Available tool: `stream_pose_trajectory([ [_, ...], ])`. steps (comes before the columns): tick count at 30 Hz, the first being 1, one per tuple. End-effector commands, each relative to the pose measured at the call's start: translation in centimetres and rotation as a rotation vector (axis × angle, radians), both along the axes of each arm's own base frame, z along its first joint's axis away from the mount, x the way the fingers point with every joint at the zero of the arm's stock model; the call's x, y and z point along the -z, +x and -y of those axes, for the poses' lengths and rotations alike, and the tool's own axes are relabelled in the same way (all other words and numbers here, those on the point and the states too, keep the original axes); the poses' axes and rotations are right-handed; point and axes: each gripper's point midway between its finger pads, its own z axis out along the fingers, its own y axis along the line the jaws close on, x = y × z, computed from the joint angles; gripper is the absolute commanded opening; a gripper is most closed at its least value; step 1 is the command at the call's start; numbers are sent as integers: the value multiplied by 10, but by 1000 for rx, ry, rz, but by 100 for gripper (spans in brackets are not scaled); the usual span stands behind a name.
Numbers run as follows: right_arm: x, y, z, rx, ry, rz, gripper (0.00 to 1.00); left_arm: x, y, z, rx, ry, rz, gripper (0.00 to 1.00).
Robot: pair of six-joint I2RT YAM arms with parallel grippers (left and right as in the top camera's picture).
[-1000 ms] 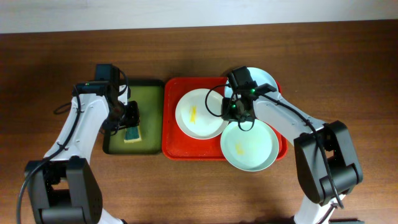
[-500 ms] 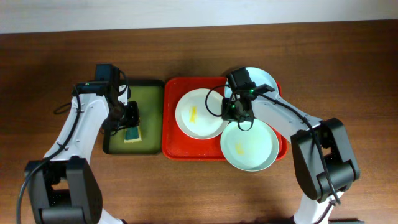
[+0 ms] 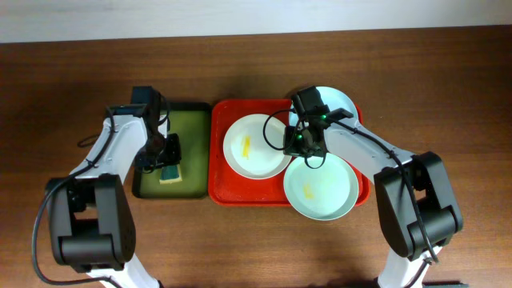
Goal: Clean dirty plates on tray and stack at the side
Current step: 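Reach the right gripper to the white plate rim and grip it, then lift the sponge with the left gripper over the white plate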
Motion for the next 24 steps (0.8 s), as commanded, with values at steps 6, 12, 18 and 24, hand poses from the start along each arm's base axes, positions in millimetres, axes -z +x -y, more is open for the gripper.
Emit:
stream_pose_trajectory([
  [6,5,-4,-2,-3,1,-14,4,12,9,-2,3,14,7,37],
  [12,5,-4,-2,-3,1,-14,4,46,-3,-5,4,35,-93,0],
  [18,3,-9,-14,-25,69,-41,4,-80,45,-3,10,28,315,0],
  [24,-2,-14,-28,-22,160,-76,4,-128,49,11,66,26,468,0],
])
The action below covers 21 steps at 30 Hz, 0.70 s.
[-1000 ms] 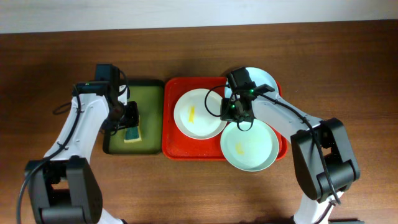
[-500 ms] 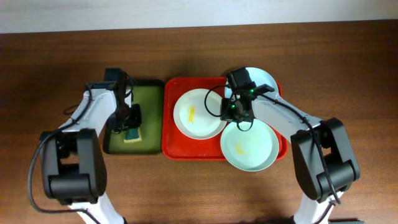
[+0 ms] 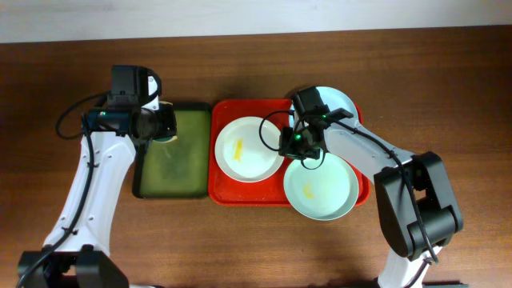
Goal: Clean dirty plates on tray and stack at the side
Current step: 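Lift the sponge with the left gripper over the white plate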
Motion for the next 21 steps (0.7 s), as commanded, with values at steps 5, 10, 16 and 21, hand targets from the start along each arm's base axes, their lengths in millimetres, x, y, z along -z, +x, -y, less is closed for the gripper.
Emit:
stream_pose_trajectory([
  [5,4,-5,-3,49,20,-45,4,-9,9,-1,13,21,-131,0],
  [10,5,-7,-3,48,17,-52,4,50,16,3,26,34,-460,0],
  [16,5,-7,-3,48,16,-52,4,58,30,114,251,-22,-362,0],
  [21,5,-7,-3,38,15,-48,4,94,25,155,299,-1,-401,0],
])
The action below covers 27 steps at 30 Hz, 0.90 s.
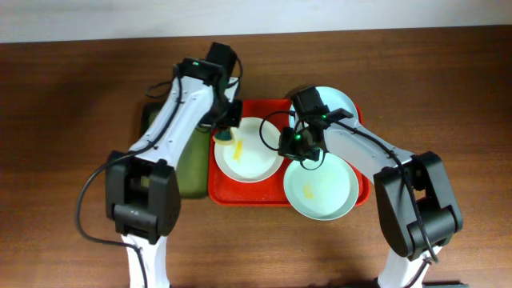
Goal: Clean dirty plates on tray and stack at the side
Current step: 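Lift the sponge with the left gripper over the white plate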
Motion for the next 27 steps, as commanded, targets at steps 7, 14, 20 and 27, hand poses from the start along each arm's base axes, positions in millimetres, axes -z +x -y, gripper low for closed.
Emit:
stream_pose_trajectory([
  [7,4,-4,-2,-10,-1,-15,4,34,3,14,-5,6,-36,0],
  [14,4,-5,-1,-10,-2,-16,4,70,-8,16,8,11,-48,0],
  [20,5,-3,-1,-49,-14,7,4,104,-20,18,43,91,-10,0],
  [27,5,-3,-1,-49,-14,6,4,82,-47,69,178,-179,-137,0],
])
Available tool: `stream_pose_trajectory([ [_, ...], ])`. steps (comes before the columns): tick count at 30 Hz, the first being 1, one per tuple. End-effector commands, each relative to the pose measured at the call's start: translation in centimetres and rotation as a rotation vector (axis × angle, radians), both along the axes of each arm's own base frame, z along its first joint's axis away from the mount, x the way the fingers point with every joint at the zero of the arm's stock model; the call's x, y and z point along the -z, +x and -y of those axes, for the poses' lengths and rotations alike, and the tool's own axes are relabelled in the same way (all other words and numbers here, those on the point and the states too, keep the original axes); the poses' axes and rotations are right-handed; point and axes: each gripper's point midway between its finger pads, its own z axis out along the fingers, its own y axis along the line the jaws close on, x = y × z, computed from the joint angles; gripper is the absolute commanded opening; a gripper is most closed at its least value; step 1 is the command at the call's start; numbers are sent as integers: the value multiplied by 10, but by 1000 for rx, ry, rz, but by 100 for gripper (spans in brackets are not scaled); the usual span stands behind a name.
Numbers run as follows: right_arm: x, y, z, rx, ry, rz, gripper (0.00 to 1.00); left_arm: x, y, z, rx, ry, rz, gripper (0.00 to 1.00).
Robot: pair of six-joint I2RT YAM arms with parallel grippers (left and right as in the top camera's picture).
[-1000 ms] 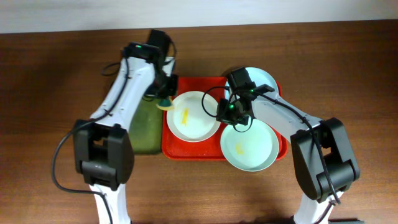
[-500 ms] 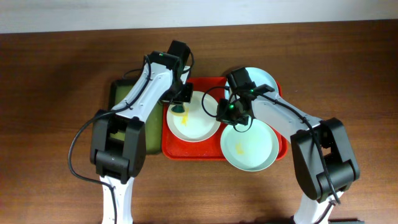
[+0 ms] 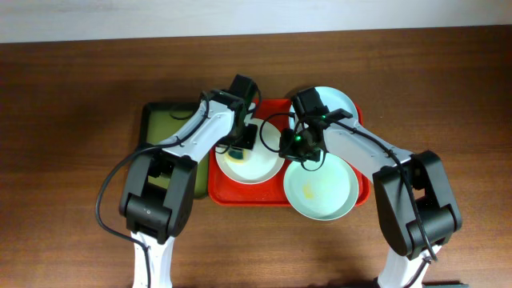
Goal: Clean dirty plates on tray and stack at the side
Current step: 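Lift the sponge with the left gripper over the white plate, then scrub the white plate with the sponge in the left gripper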
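A white plate (image 3: 258, 162) lies at the left of the red tray (image 3: 218, 190). My left gripper (image 3: 242, 142) is down over the plate's left half, shut on a teal and yellow sponge (image 3: 238, 150) that rests on the plate. The plate's yellow stain is hidden beneath it. At the plate's right rim my right gripper (image 3: 293, 145) is shut on the edge. A mint plate (image 3: 322, 190) with a faint yellow smear overlaps the tray's front right. A pale blue plate (image 3: 338, 102) sits at the back right.
A dark green tray (image 3: 162, 122) lies left of the red tray, partly under my left arm. Brown table surface surrounds both trays, and a pale wall runs along the far edge.
My left gripper has moved with the sponge from the plate's upper left rim to its left half, covering the yellow stain. The right gripper and the plates have not moved.
My left gripper was down on the sponge in the green tray. Then it held the sponge lifted at that tray's back edge while the white plate sat slightly further left. Then the sponge was at the white plate's rim, and now it rests on the plate.
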Motion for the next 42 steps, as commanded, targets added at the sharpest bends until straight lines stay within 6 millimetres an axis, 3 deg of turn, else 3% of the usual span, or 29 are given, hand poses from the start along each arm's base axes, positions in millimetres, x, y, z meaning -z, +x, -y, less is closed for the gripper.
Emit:
stream_pose_trajectory([
  [1,1,-1,-3,-17,2,5,4,-5,-9,30,79,-152,-90,0],
  [4,1,-1,-3,-17,2,4,4,-45,30,6,13,-10,38,0],
  [5,1,-2,-2,-17,1,1,4,-64,39,-13,-43,79,72,0],
  [6,1,-2,-2,-17,1,1,4,-69,38,-17,-47,90,64,0],
  [8,1,-2,-2,-17,1,1,4,-61,27,-22,-45,115,18,0],
  [13,1,-1,-3,-66,-5,26,4,-6,-2,-24,-63,102,-86,0],
  [15,-1,5,-5,-123,-7,78,17,5,-9,-25,-62,99,-103,2],
  [16,-1,7,-5,-132,-10,91,17,7,-11,-26,-62,101,-107,3],
  [18,1,11,2,-118,-55,102,16,7,-11,-26,-62,101,-107,9],
  [19,2,11,2,-119,-55,102,10,7,-10,-26,-62,101,-107,11],
  [20,2,10,2,-119,-55,101,4,7,-10,-26,-62,101,-105,21],
  [23,2,10,2,-119,-55,100,4,7,-8,-25,-63,97,-97,23],
  [25,2,10,2,-119,-55,99,4,7,-6,-24,-63,94,-90,12],
  [27,2,10,2,-119,-55,99,4,5,-6,-24,-62,93,-89,24],
  [31,3,10,2,-119,-55,98,4,-33,11,-17,-63,76,-45,37],
  [33,3,9,3,-119,-56,96,4,-35,10,-18,-63,79,-51,27],
  [38,3,8,3,-119,-57,92,4,-26,-3,-27,-63,122,-97,31],
  [42,3,8,3,-119,-57,92,4,-7,-11,-30,-63,129,-112,25],
])
